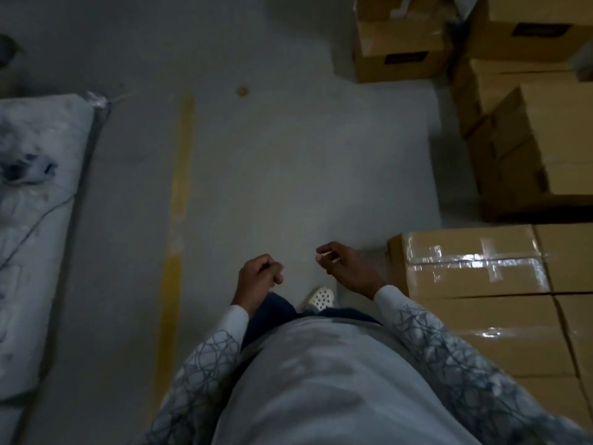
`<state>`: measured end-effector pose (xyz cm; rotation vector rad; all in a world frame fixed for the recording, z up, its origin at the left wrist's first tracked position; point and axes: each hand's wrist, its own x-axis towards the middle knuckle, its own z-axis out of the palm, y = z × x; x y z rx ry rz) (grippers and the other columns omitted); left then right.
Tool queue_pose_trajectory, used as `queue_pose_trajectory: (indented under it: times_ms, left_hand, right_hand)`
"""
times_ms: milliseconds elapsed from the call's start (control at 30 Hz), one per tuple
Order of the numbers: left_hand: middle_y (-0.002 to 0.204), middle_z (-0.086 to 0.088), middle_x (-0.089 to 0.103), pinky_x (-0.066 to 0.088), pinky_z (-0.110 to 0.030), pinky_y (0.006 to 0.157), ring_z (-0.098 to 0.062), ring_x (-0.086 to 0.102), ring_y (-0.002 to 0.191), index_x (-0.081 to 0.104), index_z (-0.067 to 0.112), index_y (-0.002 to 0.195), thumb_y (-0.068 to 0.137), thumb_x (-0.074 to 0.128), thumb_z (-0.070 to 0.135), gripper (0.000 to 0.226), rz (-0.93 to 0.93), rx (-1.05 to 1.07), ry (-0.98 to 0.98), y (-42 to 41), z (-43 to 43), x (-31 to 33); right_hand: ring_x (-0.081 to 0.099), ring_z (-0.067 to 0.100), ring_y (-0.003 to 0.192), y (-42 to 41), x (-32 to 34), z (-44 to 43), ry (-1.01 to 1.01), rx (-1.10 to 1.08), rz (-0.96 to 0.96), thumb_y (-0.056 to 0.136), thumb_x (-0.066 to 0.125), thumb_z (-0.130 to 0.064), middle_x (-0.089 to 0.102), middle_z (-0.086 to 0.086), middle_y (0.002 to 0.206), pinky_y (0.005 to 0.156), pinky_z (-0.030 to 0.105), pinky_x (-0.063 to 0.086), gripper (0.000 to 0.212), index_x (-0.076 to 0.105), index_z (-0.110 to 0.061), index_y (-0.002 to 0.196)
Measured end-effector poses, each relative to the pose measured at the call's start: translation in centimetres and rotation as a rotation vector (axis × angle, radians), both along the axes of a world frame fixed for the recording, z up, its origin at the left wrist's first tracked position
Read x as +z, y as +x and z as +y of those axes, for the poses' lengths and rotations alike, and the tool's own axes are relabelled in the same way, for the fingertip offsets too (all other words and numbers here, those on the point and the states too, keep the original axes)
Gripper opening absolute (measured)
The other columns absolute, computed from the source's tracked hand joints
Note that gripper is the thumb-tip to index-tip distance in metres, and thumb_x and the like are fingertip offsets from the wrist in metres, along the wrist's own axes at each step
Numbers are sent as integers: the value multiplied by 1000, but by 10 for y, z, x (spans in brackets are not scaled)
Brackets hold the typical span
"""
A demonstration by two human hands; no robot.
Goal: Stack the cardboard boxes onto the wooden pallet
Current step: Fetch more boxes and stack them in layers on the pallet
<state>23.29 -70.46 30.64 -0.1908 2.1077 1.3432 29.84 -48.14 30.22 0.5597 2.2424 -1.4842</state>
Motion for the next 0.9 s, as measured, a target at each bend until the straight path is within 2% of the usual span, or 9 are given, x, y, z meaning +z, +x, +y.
queue_pose_trajectory:
  times_ms: [133,267,333,433,533,633,733,833,900]
  left_hand:
    - [56,6,30,26,-27,57,-11,31,55,33,20,58,81,57,-13,46,88,-67,-31,-72,54,-1]
    - [56,13,24,18,-28,57,-6,24,53,25,26,57,72,43,-22,53,126,-180,1,-148,130,-21]
    - [57,11,26,20,-28,57,-5,26,53,27,21,60,70,40,-23,47,127,-296,31,-197,174,-26]
    - [60,6,44,36,-27,61,-9,41,59,42,17,59,66,39,-22,40,95,-477,56,-281,246,-31]
    - [72,4,61,47,-28,68,-11,55,70,58,12,70,72,46,-22,37,70,-633,121,-367,336,-25]
    - [81,6,67,53,-29,76,-12,61,79,64,20,79,81,61,-14,34,59,-775,165,-429,428,-6]
    - [86,1,69,55,-31,80,-14,63,83,67,21,85,83,65,-10,31,43,-916,181,-464,510,7]
    - [87,-2,69,53,-30,76,-15,62,81,68,17,88,83,67,-8,25,23,-991,182,-484,586,5]
    - [87,-3,70,49,-20,69,-14,62,79,68,16,88,83,68,-6,23,9,-1014,144,-494,630,-5]
  right_hand:
    - [73,14,86,-62,13,41,-54,-94,42,102,62,-41,74,0,103,83,35,60,27,69,-24,122]
    - [75,20,83,-113,2,96,-110,-157,-32,102,63,-26,76,7,105,70,21,56,23,70,-17,123]
    - [72,17,81,-148,-7,134,-115,-213,-51,103,61,-20,75,9,109,64,12,51,22,69,-14,123]
    - [69,19,81,-207,-9,198,-85,-351,-48,103,59,-15,74,11,110,61,8,47,22,68,-11,123]
    - [70,17,80,-263,4,262,-27,-543,24,103,62,-25,74,8,104,62,10,47,23,69,-14,122]
    - [71,12,79,-299,23,316,-10,-700,74,102,63,-35,72,0,98,71,18,52,23,69,-21,120]
    - [74,20,87,-318,35,359,-99,-846,86,102,64,-33,74,4,105,79,28,58,17,69,-26,117]
    - [73,17,89,-330,29,412,-146,-993,91,103,63,-30,75,5,106,72,17,54,18,69,-23,118]
    - [73,13,86,-343,18,453,-163,-1074,80,103,63,-30,75,5,107,68,13,51,19,71,-21,118]
